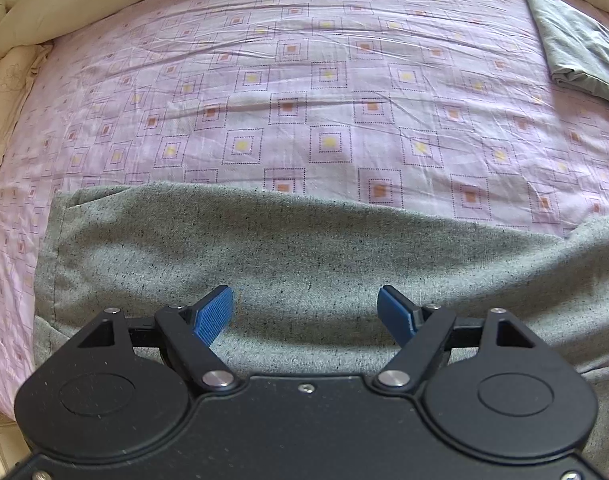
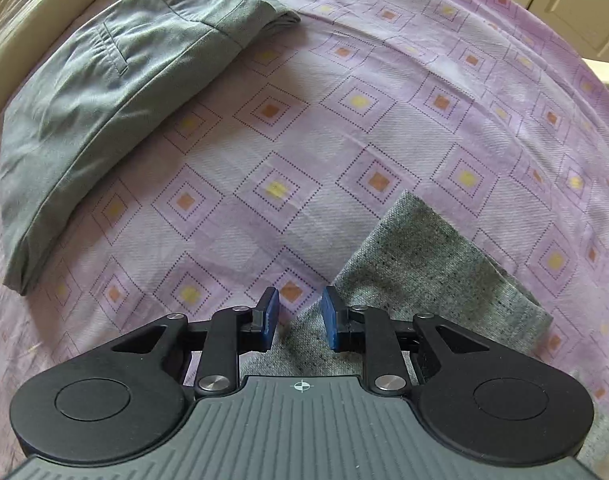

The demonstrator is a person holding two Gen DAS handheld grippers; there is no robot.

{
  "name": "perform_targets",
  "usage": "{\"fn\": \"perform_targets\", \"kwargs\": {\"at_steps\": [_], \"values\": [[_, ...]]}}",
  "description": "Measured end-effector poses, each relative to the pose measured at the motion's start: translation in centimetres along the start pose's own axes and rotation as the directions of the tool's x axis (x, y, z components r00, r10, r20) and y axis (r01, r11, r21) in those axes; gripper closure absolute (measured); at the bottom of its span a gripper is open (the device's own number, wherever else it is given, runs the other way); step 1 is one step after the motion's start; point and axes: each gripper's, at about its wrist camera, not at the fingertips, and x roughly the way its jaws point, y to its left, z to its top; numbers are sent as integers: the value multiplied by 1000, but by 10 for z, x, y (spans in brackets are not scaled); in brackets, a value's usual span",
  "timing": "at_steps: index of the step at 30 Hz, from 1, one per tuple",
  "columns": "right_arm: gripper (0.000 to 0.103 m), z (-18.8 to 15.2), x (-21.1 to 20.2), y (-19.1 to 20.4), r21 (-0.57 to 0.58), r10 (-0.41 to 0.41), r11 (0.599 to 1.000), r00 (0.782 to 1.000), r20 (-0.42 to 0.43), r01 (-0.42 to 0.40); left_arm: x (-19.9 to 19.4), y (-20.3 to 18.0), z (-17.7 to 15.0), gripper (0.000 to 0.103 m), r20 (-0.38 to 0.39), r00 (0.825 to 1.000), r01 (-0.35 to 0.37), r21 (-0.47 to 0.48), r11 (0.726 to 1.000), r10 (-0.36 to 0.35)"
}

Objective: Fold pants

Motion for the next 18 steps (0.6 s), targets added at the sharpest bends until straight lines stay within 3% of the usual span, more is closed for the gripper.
{"fn": "perform_targets", "kwargs": {"at_steps": [2, 3, 5, 10, 18], "values": [[84, -8, 0, -8, -7, 6, 1000, 1000, -22, -6, 3, -2, 6, 23, -5, 1000, 12, 3, 1000, -12], [93, -12, 0, -12, -15, 19, 1000, 999, -26, -20, 5, -4, 9, 23, -6, 1000, 18, 5, 1000, -18], [97, -23, -6, -23, -26, 39, 999, 999, -26, -39, 8, -8, 16, 23, -12, 999, 37, 7, 999, -37], [97, -54, -23, -54, -24, 107, 994, 994, 7, -107, 22, -16, 37, 23, -45, 993, 108, -32, 994, -109], [97, -110, -49, -92, 8, 162, 987, 985, 59, -163, 63, -21, 73, 23, -145, 966, 187, -185, 965, -214]]}}
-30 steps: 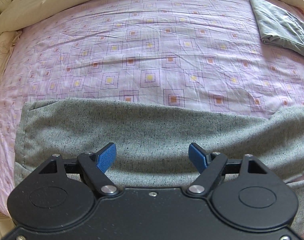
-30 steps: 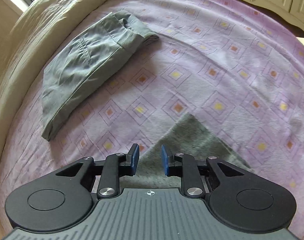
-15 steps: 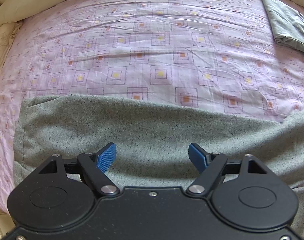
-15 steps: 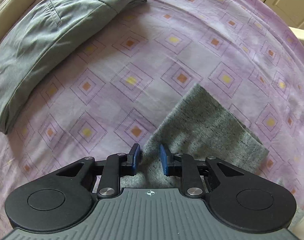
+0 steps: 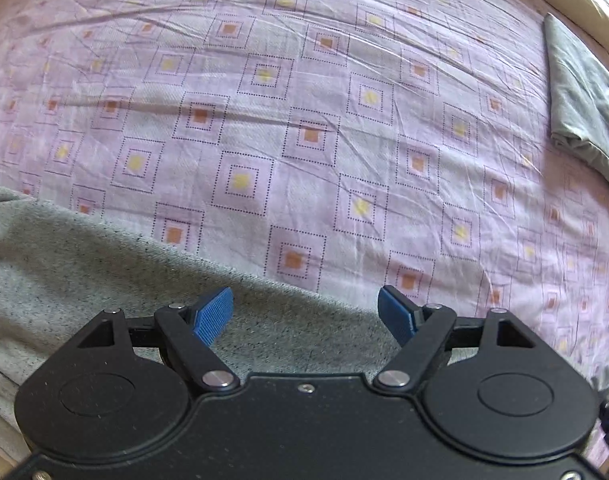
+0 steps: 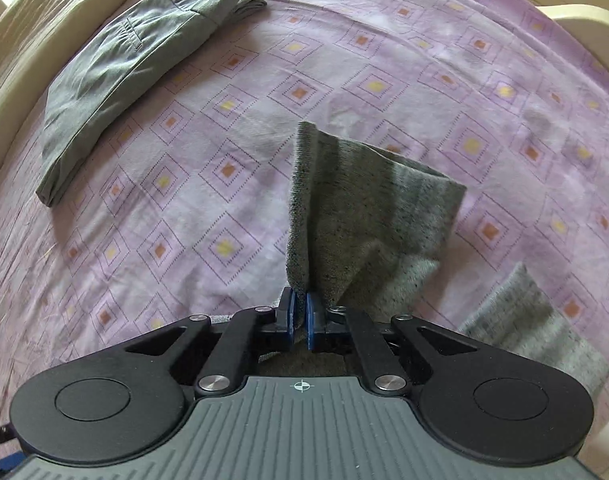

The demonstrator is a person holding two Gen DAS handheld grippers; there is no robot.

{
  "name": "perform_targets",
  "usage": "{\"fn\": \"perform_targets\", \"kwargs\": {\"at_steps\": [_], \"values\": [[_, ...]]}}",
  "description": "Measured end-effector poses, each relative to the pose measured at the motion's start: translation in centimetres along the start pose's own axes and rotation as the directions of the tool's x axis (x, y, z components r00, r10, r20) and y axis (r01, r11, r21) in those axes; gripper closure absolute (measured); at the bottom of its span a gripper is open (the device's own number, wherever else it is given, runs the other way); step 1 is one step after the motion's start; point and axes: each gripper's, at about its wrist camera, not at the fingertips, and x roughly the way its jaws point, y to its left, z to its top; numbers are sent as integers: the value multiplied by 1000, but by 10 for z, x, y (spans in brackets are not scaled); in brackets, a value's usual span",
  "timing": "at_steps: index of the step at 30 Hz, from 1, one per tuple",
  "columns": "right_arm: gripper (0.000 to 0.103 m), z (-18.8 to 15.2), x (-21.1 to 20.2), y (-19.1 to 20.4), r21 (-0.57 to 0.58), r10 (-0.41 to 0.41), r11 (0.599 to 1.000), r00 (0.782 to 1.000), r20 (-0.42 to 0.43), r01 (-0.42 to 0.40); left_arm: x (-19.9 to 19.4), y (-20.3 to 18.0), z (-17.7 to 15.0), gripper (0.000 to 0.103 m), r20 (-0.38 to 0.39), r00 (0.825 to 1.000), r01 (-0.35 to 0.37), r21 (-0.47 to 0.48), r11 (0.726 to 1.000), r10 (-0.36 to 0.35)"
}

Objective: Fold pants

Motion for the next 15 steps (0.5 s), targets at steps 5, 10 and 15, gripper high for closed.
{"fn": "perform_targets", "kwargs": {"at_steps": [5, 10, 15], "values": [[97, -1, 2, -5, 39, 19, 999, 1000, -1, -19, 28, -1, 7, 22, -82, 996, -23, -39, 999, 20], [97, -5, 3, -5, 43, 34, 998, 999, 14, -35, 49, -6, 3, 8, -115, 992, -61, -12, 998, 59], [97, -4, -1, -6, 40, 47, 998, 999, 26, -48, 46, -20, -1, 35, -58, 994, -88, 47, 995, 90]]}}
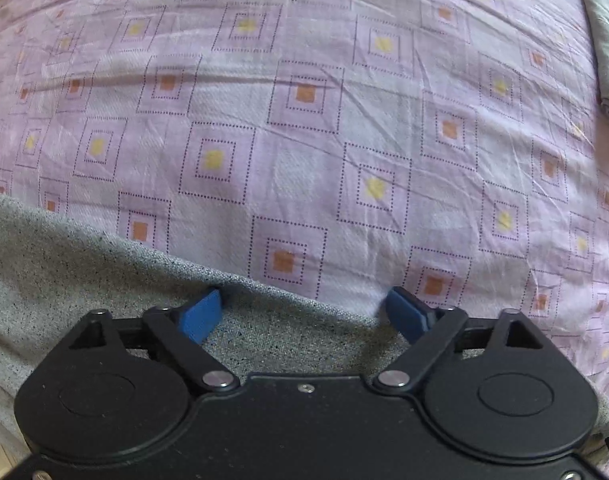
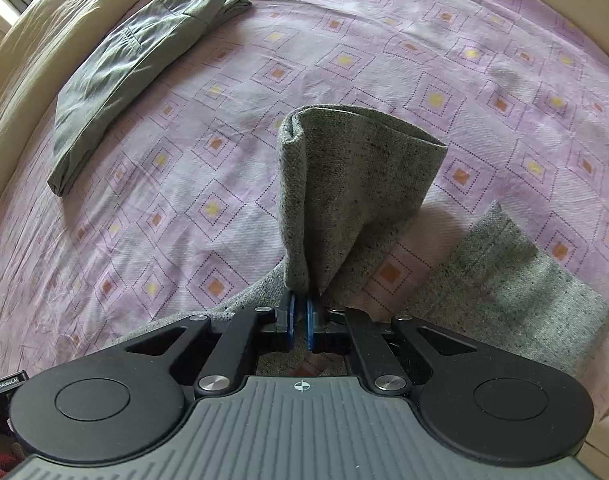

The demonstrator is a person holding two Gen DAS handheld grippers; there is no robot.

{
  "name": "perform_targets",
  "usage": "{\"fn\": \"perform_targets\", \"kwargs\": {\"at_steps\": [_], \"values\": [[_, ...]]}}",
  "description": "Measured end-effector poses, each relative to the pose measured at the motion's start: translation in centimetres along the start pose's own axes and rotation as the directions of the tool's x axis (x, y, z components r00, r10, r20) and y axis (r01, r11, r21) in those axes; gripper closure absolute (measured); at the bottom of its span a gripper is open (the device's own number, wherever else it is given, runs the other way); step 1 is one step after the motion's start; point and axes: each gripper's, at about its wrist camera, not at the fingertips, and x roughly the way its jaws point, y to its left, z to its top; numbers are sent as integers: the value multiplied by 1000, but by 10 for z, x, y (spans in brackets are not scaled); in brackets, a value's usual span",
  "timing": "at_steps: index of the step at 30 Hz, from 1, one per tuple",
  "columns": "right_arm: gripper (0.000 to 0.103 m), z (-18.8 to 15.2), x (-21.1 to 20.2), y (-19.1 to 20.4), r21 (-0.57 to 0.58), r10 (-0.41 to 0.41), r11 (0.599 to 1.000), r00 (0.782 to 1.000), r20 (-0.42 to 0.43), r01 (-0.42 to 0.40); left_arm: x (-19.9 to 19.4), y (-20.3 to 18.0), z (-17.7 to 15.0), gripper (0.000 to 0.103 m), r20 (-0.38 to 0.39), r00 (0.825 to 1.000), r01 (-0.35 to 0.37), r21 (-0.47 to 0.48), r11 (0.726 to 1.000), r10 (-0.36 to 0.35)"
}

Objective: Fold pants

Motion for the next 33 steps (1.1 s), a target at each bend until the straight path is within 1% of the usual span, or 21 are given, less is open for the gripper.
{"fn": "perform_targets", "kwargs": {"at_steps": [1, 2, 4, 6, 9, 11, 13, 14, 15, 16, 17, 18, 19, 20, 21, 22, 23, 25, 28, 31, 33], "values": [[97, 0, -2, 0, -1, 7, 1000, 1000, 4, -7, -7, -2, 0, 49, 26, 1000, 3, 20, 1000, -4], [97, 2, -4, 0, -3, 16, 1000, 1000, 8, -16, -14, -2, -1, 101, 52, 998, 20, 51, 999, -23], [97, 6, -7, 3, -17, 31, 999, 999, 18, -31, -24, 1, -1, 103, 69, 994, 74, 73, 995, -79], [97, 11, -12, 6, -35, 53, 998, 998, 33, -51, -41, 3, -4, 103, 131, 988, 67, 98, 993, -80], [97, 21, -23, 11, -51, 100, 994, 993, 64, -97, -76, 5, -4, 103, 227, 968, 72, 146, 987, -105], [97, 28, -30, 14, -58, 130, 990, 988, 83, -125, -94, 6, -4, 103, 262, 958, 71, 166, 984, -113], [97, 34, -36, 18, -72, 152, 987, 984, 94, -145, -101, 8, 1, 101, 249, 958, 97, 194, 976, -145], [97, 37, -38, 19, -78, 157, 986, 983, 96, -150, -98, 9, 4, 95, 239, 953, 130, 234, 964, -186], [97, 38, -39, 19, -82, 159, 985, 982, 97, -152, -95, 5, 5, 77, 223, 948, 153, 306, 940, -227], [97, 41, -40, 20, -85, 164, 984, 982, 94, -156, -93, 2, 4, 65, 205, 945, 159, 394, 905, -255], [97, 42, -40, 20, -88, 167, 983, 982, 93, -159, -91, -5, -3, 44, 191, 942, 148, 507, 849, -277], [97, 42, -41, 20, -91, 169, 983, 981, 92, -161, -89, -11, -11, 30, 183, 943, 109, 617, 779, -278], [97, 42, -42, 20, -92, 170, 983, 981, 91, -162, -84, -14, -17, 30, 189, 947, 58, 694, 718, -258], [97, 41, -42, 20, -93, 169, 983, 981, 91, -161, -81, -18, -25, 32, 189, 955, 12, 748, 664, -231], [97, 40, -42, 19, -93, 167, 983, 982, 90, -159, -74, -20, -26, 32, 171, 964, -8, 781, 625, -202], [97, 39, -41, 18, -90, 164, 984, 983, 88, -156, -67, -20, -26, 32, 145, 972, -6, 804, 594, -187], [97, 38, -40, 17, -84, 159, 985, 984, 85, -152, -61, -19, -26, 32, 130, 976, -7, 820, 573, -174], [97, 36, -37, 16, -69, 150, 987, 986, 77, -145, -50, -17, -27, 32, 117, 982, -16, 839, 544, -151], [97, 34, -34, 17, -68, 135, 989, 988, 70, -130, -35, -12, -24, 32, 73, 989, 6, 855, 519, -132], [97, 35, -32, 20, -65, 126, 990, 990, 68, -122, -16, -13, -25, 29, 29, 996, 15, 876, 481, -84], [97, 37, -30, 23, -65, 123, 991, 990, 66, -119, -12, -12, -27, 24, 6, 995, 42, 882, 470, -99]]}}
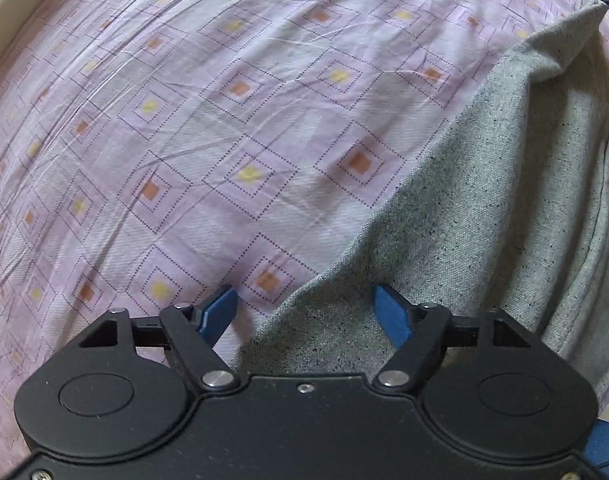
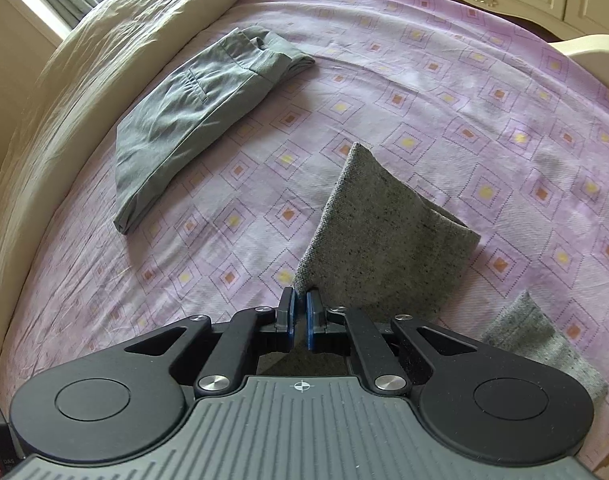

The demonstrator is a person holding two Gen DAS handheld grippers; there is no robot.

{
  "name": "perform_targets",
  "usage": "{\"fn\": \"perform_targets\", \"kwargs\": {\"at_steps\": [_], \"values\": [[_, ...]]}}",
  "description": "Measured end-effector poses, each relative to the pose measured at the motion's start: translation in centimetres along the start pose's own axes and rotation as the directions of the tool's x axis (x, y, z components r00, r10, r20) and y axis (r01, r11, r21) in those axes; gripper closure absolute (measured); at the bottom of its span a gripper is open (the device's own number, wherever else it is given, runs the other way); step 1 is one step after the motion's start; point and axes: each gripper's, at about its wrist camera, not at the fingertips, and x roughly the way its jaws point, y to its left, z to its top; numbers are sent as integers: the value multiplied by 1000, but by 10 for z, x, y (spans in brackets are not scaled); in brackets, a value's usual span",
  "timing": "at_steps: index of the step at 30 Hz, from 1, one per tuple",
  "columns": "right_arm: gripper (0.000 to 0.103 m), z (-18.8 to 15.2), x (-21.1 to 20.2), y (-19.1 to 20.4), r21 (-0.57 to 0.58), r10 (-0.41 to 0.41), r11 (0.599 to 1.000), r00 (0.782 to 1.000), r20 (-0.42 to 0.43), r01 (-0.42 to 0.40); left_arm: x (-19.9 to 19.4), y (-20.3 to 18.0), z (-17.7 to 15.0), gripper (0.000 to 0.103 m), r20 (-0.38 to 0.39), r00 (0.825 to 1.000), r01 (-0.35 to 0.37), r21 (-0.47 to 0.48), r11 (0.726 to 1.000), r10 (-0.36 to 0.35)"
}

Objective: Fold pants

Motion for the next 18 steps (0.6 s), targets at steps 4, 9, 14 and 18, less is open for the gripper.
{"fn": "perform_targets", "kwargs": {"at_steps": [4, 9, 14, 18], "values": [[97, 4, 5, 5, -7, 0, 1000, 1000, -6, 0, -11, -10, -9, 97, 62, 993, 97, -8, 995, -97], [97, 12, 3, 17, -24, 17, 1000, 1000, 7, -17, -49, -30, -31, 99, 191, 979, -75, 6, 997, 72], [97, 16, -36, 21, -28, 101, 995, 992, 73, -100, -120, -23, -49, 99, 330, 927, -159, -95, 983, 182], [97, -4, -52, -1, 12, 114, 993, 992, 52, -114, -143, -58, -82, 99, 368, 903, -222, -46, 974, 223]]}}
